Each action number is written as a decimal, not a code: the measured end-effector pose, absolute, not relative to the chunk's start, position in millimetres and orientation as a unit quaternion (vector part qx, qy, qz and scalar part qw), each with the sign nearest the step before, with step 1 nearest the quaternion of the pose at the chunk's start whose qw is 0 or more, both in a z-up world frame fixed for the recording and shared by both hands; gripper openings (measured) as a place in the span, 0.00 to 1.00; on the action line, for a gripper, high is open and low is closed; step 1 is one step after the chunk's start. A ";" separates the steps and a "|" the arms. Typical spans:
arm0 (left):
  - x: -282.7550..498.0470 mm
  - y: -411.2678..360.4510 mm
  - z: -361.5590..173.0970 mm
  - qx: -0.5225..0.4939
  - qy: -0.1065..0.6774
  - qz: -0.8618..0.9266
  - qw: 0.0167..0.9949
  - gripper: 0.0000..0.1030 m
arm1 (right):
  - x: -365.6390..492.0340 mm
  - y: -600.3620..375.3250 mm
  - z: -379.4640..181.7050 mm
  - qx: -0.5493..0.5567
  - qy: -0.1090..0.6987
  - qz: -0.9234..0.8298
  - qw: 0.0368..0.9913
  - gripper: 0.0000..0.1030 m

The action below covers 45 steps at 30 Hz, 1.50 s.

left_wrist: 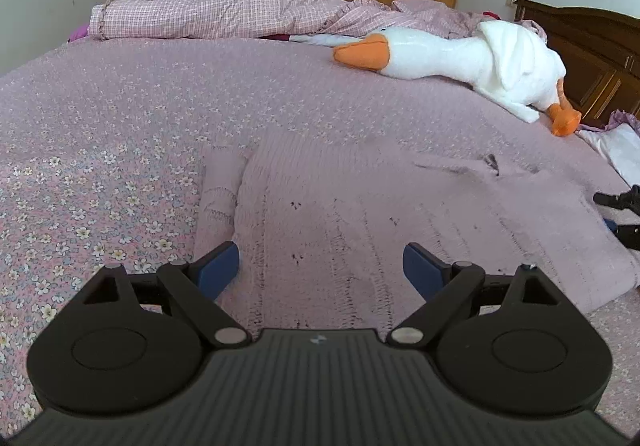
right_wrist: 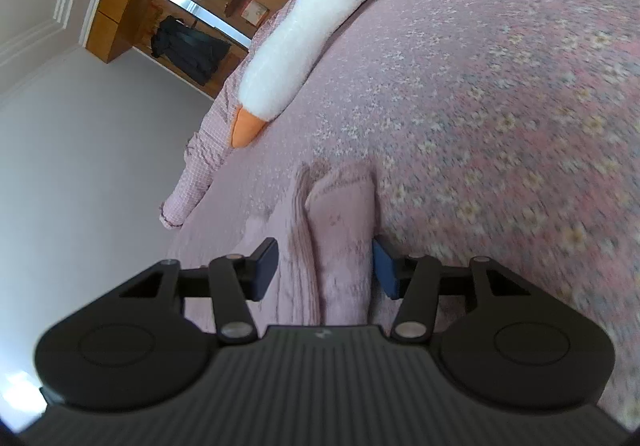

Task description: Fold small clothes

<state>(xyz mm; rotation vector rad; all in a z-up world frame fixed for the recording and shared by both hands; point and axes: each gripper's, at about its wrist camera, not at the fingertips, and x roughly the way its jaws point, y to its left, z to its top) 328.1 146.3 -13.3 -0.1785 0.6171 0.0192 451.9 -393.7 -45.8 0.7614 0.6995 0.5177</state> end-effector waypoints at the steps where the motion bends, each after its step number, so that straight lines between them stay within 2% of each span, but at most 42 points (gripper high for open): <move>1: 329.1 146.7 -14.3 -0.088 0.303 0.011 0.949 0.91 | 454.8 -391.6 -45.5 0.357 0.330 0.247 0.838 0.52; 11: 336.9 154.8 -14.4 -0.117 0.286 0.017 0.951 0.91 | 472.7 -378.8 -43.9 0.342 0.335 0.265 0.837 0.51; 24: 336.7 153.1 -15.4 -0.105 0.288 0.011 0.952 0.91 | 474.8 -381.1 -44.1 0.357 0.363 0.299 0.807 0.51; 27: 340.1 150.8 -16.0 -0.090 0.289 0.009 0.953 0.91 | 476.6 -379.5 -45.8 0.363 0.361 0.292 0.808 0.45; 31: 342.1 156.0 -17.6 -0.102 0.291 0.015 0.951 0.91 | 478.7 -377.6 -49.4 0.363 0.362 0.282 0.811 0.30; 34: 340.7 158.9 -17.3 -0.105 0.290 0.017 0.951 0.91 | 478.0 -381.1 -51.2 0.375 0.362 0.277 0.807 0.23; 45: 338.5 158.8 -15.0 -0.104 0.287 0.017 0.952 0.91 | 475.3 -377.1 -48.5 0.379 0.358 0.258 0.813 0.21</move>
